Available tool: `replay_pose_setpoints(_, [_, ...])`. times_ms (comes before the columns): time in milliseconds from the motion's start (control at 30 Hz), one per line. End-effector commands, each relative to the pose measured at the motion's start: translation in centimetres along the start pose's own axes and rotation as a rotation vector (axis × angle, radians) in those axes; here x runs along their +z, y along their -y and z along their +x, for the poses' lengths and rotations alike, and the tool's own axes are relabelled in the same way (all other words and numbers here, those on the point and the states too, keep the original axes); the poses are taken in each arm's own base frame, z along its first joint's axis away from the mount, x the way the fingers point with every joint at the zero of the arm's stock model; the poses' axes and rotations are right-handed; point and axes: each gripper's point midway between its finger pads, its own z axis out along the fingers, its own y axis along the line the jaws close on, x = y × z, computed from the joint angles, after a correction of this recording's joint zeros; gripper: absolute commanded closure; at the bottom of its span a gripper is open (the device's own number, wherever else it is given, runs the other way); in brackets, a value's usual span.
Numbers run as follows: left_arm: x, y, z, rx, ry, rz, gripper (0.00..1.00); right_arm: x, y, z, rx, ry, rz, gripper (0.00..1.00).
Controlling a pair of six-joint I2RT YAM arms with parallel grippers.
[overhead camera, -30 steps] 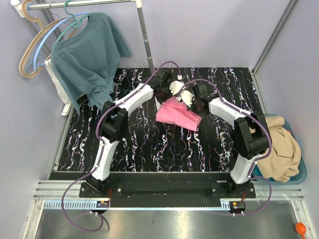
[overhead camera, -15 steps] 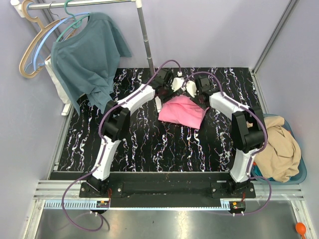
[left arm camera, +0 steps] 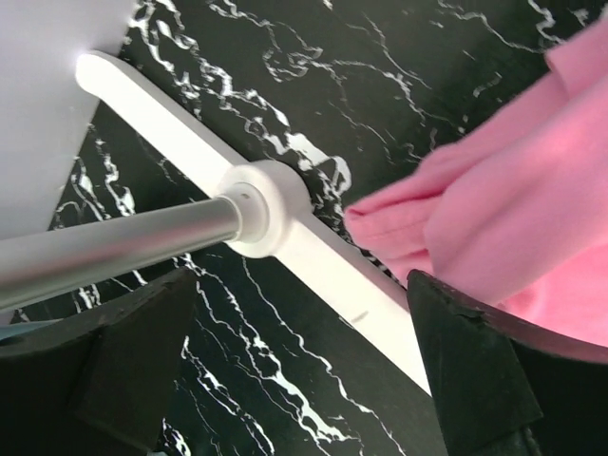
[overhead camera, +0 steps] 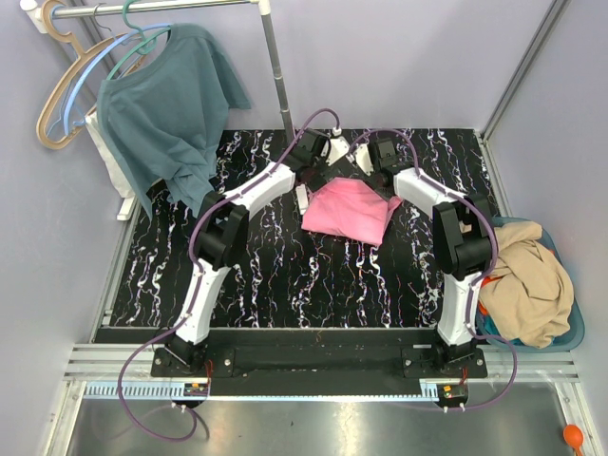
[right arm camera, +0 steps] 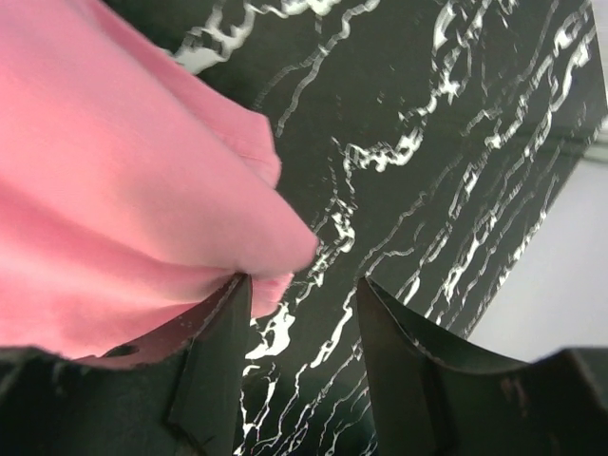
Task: Fold and stack the t-shirts
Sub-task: Fold the tshirt
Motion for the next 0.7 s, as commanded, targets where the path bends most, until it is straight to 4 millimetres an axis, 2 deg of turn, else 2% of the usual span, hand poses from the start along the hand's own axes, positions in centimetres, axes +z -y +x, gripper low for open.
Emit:
replay_pose_setpoints(0, [-1.2,-0.6,-4.5,-0.011,0.127,-0.072,0.01,0.5,2.3,-0.4,0.060,-0.016,0.113,0.45])
replay_pose_setpoints(133, [-3.1,-0.9,-5.1,-0.027,0.149,-0.065,0.01,0.5,2.3,0.5,0.057,-0.047,0.130,0.45])
replay_pose_setpoints(200, [-3.6,-0.3,-4.6,-0.033,0.138,-0.042,0.01,0.3,2.2,1.0,0.060,-0.056,0.134,0.45])
replay_pose_setpoints(233, [-4.5,-0.3,-4.9,-0.040,0.149,-0.031,0.01,-0.3,2.5,0.9,0.073,-0.049,0.142,0.45])
replay_pose_setpoints(300, [-5.1,0.4,-4.1,-0.050,0.137,-0.004,0.01,-1.0,2.5,0.9,0.085,-0.034,0.135,0.45])
replay_pose_setpoints(333, [-6.0,0.2,-4.5,-0.058,0.153,0.000,0.01,-2.0,3.1,0.5,0.113,-0.008,0.145,0.44])
replay_pose_setpoints(400, [-6.4,0.7,-4.0,-0.068,0.149,0.013,0.01,-2.9,2.9,0.3,0.131,0.017,0.126,0.42])
replay_pose_setpoints(433, [-7.0,0.6,-4.2,-0.071,0.159,0.016,0.01,-4.0,3.4,-0.1,0.161,0.045,0.130,0.34])
replay_pose_setpoints(533, [-7.1,0.8,-4.1,-0.066,0.160,0.030,0.01,-5.7,3.3,-0.7,0.209,0.102,0.100,0.23])
replay_pose_setpoints(667, [-6.9,0.9,-4.5,-0.061,0.159,0.040,0.01,-7.0,3.2,-1.2,0.259,0.144,0.078,0.18])
